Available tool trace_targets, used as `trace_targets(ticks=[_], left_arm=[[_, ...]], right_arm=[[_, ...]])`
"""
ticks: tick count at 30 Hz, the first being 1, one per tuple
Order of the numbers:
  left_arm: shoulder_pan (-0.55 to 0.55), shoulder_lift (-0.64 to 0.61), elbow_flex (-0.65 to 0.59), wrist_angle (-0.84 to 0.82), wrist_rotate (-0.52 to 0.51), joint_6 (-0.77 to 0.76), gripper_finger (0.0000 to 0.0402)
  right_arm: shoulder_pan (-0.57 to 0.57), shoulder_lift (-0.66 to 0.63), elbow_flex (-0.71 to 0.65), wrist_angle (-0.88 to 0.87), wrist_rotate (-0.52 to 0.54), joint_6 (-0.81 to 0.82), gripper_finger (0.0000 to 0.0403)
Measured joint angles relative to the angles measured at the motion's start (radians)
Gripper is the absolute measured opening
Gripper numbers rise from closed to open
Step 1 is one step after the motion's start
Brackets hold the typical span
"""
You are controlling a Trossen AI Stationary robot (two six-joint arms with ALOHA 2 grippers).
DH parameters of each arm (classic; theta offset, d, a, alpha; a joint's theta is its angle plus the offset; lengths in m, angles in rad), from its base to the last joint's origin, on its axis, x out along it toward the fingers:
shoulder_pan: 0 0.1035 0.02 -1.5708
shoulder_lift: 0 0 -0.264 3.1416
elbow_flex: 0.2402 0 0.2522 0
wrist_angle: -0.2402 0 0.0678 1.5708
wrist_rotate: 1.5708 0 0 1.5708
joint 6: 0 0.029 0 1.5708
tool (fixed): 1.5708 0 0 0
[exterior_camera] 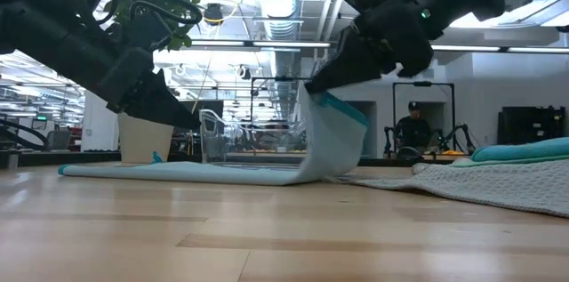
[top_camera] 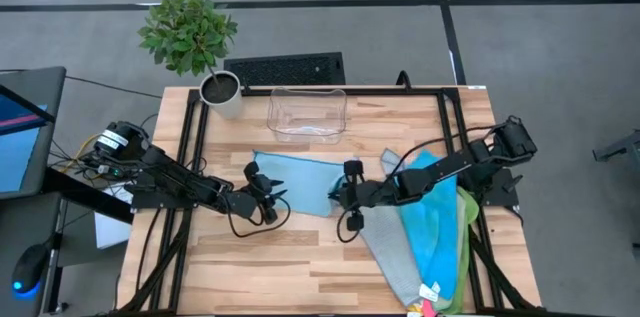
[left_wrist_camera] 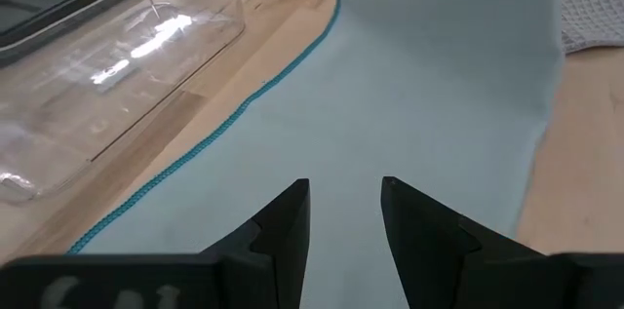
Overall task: Fold microfiber towels
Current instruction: Fold the light blue microfiber cloth
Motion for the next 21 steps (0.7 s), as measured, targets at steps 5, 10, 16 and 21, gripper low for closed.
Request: trace_targets(ticks=[5,10,16,21], left_arm=[[0.000,0.000,0.000,0.000,-0.001,0.000,0.0123],[0.000,0.000,0.000,0.004,0.000,-0.005,0.0123],[0.000,0.000,0.000,0.004,0.005,-0.027,0.0123],[0.000,0.000,0.000,0.005,0.005,-0.026,0.0123]], right_arm=[[-0.020,0.006,0.000,0.035,-0.054,-0.015,0.0028],[-0.026,0.085,0.042,0.085,-0.078,-0.040,0.0026],[-0.009,0.223,0.161,0.070,-0.083,-0.108,0.0035],[-0.004,0.294,0.249,0.011,-0.123,-0.140,0.0030]])
